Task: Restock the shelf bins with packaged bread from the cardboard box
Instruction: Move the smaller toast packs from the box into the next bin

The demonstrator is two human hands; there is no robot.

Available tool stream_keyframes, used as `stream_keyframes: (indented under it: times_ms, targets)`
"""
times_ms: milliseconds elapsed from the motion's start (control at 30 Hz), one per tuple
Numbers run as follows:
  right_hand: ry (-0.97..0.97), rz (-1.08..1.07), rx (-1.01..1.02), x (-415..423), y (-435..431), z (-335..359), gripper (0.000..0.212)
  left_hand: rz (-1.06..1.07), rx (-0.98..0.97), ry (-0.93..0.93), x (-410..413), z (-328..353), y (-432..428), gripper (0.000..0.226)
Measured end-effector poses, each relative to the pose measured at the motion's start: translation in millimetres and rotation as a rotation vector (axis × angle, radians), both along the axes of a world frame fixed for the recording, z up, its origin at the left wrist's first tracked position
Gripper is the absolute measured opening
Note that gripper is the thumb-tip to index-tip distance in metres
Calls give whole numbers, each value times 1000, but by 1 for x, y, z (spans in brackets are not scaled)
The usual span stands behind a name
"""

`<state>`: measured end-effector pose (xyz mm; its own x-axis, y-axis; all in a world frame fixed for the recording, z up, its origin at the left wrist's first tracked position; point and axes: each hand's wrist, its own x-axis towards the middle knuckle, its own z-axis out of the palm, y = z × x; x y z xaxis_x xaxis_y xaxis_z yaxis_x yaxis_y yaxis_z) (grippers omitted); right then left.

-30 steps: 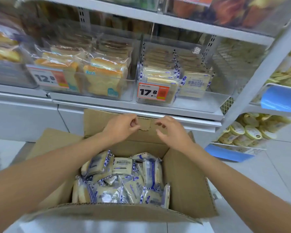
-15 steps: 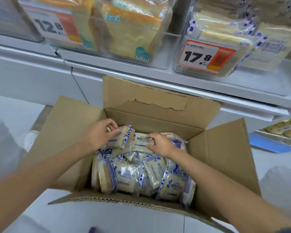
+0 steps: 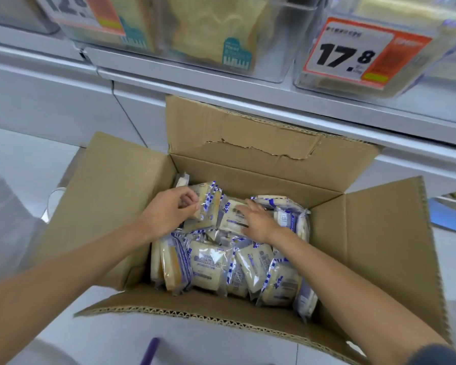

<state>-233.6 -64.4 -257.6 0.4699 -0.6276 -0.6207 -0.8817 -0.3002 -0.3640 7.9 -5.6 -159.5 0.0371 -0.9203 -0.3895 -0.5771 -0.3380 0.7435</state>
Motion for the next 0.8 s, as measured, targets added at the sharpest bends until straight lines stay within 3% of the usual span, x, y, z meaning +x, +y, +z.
stream_keyframes:
  times_ms: [100,233,400,500,533,600,667,733,800]
  targets:
    - [89,-1,-15,8,-6,3,90,-44,13,-25,-2,-1,2,3]
    - [104,-7,6,4,-5,19,84,-25,39,-2,-7,-5,1,8]
    - [-159,-90,-17,-13,3,68,62,67,12,78,-19,-2,-5,13]
    - [-272,-62,-103,-10,-3,108,65,11,217,282,-31,7,-11,67]
    - [-298,-25,-133,-7,-3,118,69,-22,283,352,-34,8,-12,70]
    - [-327,24,-168,-3,-2,132,88,-24,310,401,-34,13,-10,43]
    - [-374,-77,-149,-4,-1,135,102,68,249,332,-20,16,-10,27]
    - [-439,-282,-108,-7,4,123,91,149,197,271,1,18,-8,22]
    - [-424,-385,-32,-6,11,98,60,213,154,236,18,20,-5,21]
